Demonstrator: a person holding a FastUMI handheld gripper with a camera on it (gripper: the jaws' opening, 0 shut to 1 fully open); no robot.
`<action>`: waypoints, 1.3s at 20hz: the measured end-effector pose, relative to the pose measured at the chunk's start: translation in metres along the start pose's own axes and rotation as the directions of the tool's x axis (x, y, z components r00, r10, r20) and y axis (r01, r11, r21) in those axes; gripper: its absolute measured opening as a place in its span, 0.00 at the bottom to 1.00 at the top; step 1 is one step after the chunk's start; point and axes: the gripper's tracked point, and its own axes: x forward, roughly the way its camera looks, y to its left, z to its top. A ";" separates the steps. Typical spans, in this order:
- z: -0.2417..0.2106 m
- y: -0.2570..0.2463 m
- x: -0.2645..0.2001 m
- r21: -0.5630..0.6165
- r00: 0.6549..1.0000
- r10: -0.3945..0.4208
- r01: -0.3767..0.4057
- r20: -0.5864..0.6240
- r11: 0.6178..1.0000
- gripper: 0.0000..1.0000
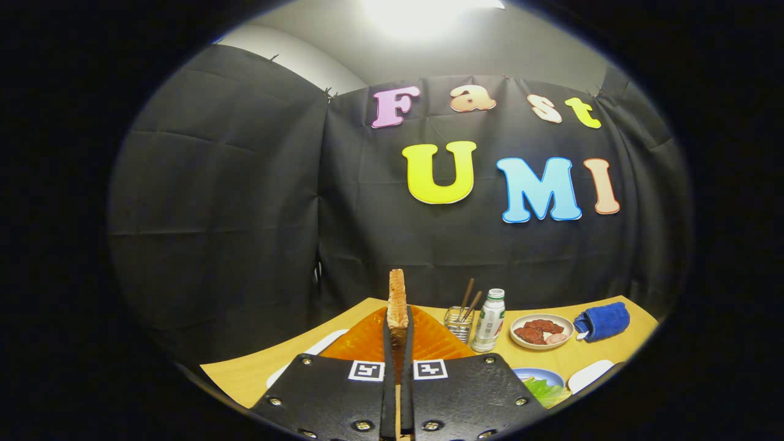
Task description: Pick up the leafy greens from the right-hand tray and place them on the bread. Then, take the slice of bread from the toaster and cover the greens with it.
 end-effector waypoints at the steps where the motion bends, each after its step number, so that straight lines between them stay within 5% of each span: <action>1: -0.003 -0.011 -0.003 0.003 1.000 -0.011 0.011 -0.003 1.000 0.03; 17: -0.095 -0.144 -0.024 0.045 0.966 -0.216 0.224 -0.140 0.974 0.03; 26: -0.121 -0.163 -0.033 0.075 0.960 -0.212 0.229 -0.180 0.971 0.03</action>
